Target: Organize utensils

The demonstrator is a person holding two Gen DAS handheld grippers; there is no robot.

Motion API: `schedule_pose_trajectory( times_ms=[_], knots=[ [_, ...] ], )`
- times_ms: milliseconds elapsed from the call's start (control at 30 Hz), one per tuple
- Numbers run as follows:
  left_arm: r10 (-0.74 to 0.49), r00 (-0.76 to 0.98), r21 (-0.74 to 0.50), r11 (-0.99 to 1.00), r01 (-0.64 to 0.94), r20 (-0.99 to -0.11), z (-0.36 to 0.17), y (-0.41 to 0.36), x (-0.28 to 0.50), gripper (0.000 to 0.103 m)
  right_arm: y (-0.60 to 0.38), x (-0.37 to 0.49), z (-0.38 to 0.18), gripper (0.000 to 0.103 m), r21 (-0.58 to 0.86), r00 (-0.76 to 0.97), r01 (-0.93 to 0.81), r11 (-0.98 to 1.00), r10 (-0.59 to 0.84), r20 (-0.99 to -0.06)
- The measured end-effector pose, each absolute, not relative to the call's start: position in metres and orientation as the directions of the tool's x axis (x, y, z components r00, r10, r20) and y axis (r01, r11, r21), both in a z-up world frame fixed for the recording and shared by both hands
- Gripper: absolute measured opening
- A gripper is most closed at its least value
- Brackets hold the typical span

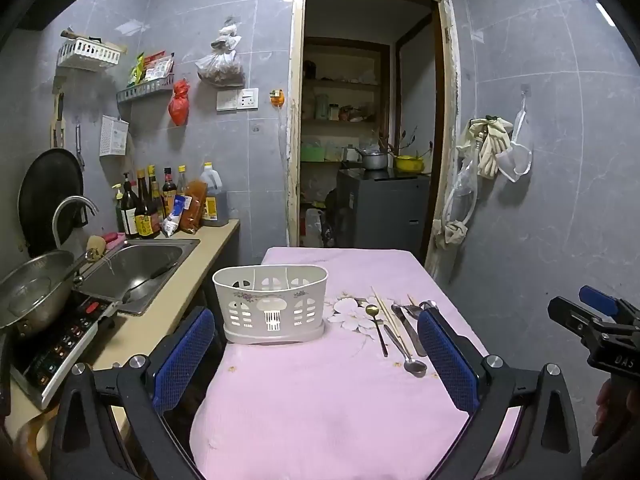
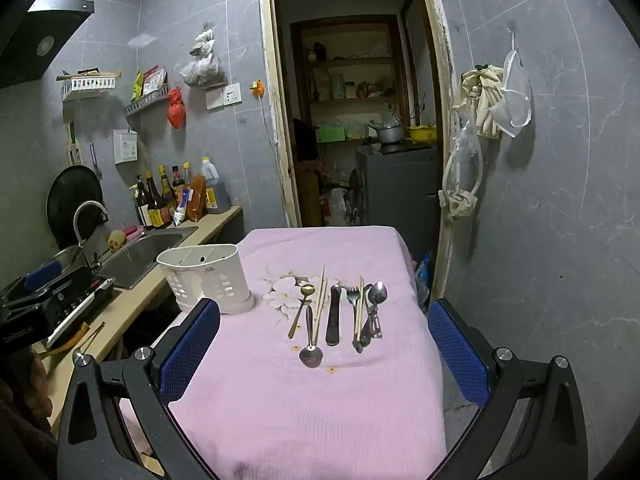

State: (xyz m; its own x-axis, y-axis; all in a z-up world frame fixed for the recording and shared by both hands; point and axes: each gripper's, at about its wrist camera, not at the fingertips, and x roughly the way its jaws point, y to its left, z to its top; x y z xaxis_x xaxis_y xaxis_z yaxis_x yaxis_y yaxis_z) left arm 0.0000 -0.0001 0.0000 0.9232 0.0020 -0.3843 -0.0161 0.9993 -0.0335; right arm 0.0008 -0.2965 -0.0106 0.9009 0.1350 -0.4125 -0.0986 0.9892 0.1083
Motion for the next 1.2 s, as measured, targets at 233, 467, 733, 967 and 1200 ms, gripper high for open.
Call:
schedule_pose_trajectory(
  times_ms=[233, 467, 733, 967, 1200],
  knots=[
    [0.000, 0.921, -0.037, 0.999, -0.016, -0.390, -0.001, 0.002, 0.002, 0.102, -0.296, 0.000, -0.009, 0.102, 0.107, 0.901, -0.095, 0.990, 0.131, -0.413],
    [0.001, 0.921, -0.034, 0.999, -0.015, -0.389, 0.000, -0.010, 0.007, 0.102, -0.298, 0.002, -0.013, 0.102, 0.106, 0.903, -0.092, 0.990, 0.128, -0.411],
    [-0.002, 0.921, -0.030, 0.999, -0.011, -0.390, 0.001, -0.009, 0.005, 0.102, -0.299, 0.004, -0.012, 0.102, 0.108, 0.900, -0.095, 0.990, 0.132, -0.416],
    [-0.003, 0.920, -0.030, 1.000, -0.009, -0.391, 0.001, -0.007, 0.004, 0.102, -0.298, 0.005, -0.013, 0.102, 0.108, 0.899, -0.094, 0.990, 0.131, -0.419],
    [-0.004, 0.920, -0.030, 1.000, -0.008, -0.391, 0.001, -0.006, 0.004, 0.102, -0.298, 0.005, -0.014, 0.102, 0.109, 0.898, -0.092, 0.990, 0.129, -0.420]
  ],
)
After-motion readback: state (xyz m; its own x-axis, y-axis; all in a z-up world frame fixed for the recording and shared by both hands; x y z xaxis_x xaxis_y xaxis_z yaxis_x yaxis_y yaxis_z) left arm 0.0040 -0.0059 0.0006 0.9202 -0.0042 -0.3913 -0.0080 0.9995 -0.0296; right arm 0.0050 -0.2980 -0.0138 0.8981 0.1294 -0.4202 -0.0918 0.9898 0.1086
